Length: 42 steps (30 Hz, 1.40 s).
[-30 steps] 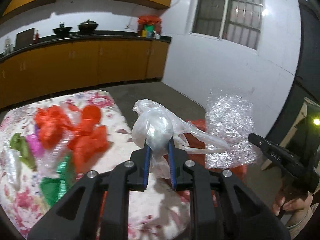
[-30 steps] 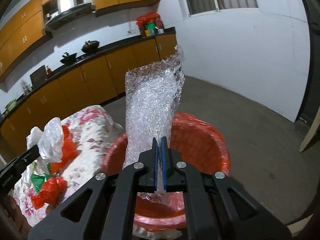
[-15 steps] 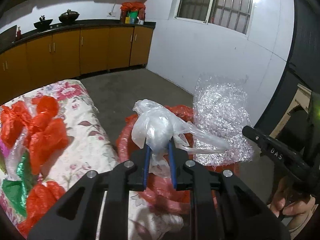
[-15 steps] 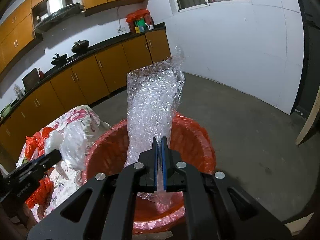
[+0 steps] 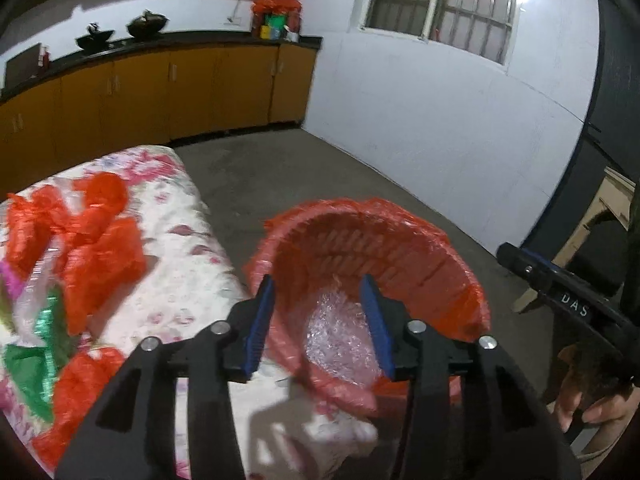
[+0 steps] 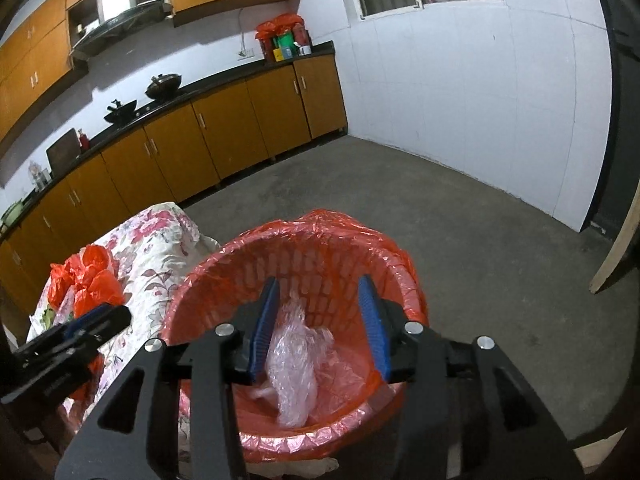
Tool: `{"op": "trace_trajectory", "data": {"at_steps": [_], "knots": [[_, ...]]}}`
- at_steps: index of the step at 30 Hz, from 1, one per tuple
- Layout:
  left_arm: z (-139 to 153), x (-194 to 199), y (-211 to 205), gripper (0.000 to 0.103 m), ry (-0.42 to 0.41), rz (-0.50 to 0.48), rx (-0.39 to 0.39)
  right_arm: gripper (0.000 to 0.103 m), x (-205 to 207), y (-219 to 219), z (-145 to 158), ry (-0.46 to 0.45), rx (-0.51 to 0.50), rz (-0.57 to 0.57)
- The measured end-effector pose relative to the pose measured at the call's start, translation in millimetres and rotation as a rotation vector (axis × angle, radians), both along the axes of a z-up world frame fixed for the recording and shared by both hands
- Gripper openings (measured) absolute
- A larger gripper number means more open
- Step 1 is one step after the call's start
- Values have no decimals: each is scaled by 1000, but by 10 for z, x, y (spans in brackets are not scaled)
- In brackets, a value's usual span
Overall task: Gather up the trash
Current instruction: 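Move both open grippers back over the table of bags, then grasp a clear plastic bag with the left gripper while the right grasps a red bag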
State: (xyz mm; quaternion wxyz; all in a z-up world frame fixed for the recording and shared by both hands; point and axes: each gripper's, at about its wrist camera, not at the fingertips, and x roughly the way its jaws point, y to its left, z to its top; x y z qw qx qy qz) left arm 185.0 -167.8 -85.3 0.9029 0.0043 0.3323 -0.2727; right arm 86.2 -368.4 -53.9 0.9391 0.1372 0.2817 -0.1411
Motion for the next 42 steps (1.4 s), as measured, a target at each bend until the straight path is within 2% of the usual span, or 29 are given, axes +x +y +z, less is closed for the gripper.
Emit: {"op": "trace_trajectory", "data": {"at_steps": [2, 9, 12, 14, 17, 20, 25, 28, 33, 42], "knots": [[46, -56, 153, 54, -29, 45, 14, 42, 8, 78, 28, -1, -23, 16], [144, -256, 804, 57, -76, 196, 59, 42, 85, 506, 89, -10, -42, 114], [188, -338, 1230, 60, -105, 298, 81, 43, 125, 734, 96, -6, -52, 165], [211, -370, 1479, 63, -117, 356, 93, 49, 144, 879, 98, -9, -52, 192], [215, -433, 1905, 66, -135, 460, 129, 50, 203, 1146, 90, -4, -50, 246], [177, -430, 2322, 67, -118, 559, 158, 50, 298, 1479, 62, 8, -48, 320], [105, -393, 2852, 67, -79, 673, 150, 50, 387, 1964, 27, 9, -38, 414], [30, -355, 3041, 67, -67, 711, 158, 58, 464, 2218, -35, 24, -20, 460], [-89, -151, 3202, 67, -30, 740, 154, 58, 616, 2580, -210, 78, -12, 520], [-319, 240, 3294, 67, 47, 739, 151, 67, 818, 2864, -537, 195, -13, 554]]}}
